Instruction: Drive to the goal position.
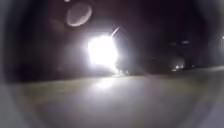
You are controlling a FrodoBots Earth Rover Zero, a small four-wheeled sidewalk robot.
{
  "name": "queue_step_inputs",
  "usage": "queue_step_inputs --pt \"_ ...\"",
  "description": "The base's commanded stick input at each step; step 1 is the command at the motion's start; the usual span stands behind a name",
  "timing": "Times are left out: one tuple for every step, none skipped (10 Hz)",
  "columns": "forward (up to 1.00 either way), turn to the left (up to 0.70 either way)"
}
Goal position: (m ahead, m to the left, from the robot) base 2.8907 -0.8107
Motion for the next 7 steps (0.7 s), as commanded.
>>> queue_step_inputs --pt "1.0 0.0" --pt "1.0 0.0" --pt "1.0 0.0" --pt "1.0 0.0" --pt "1.0 0.0" --pt "1.0 0.0" --pt "1.0 0.0"
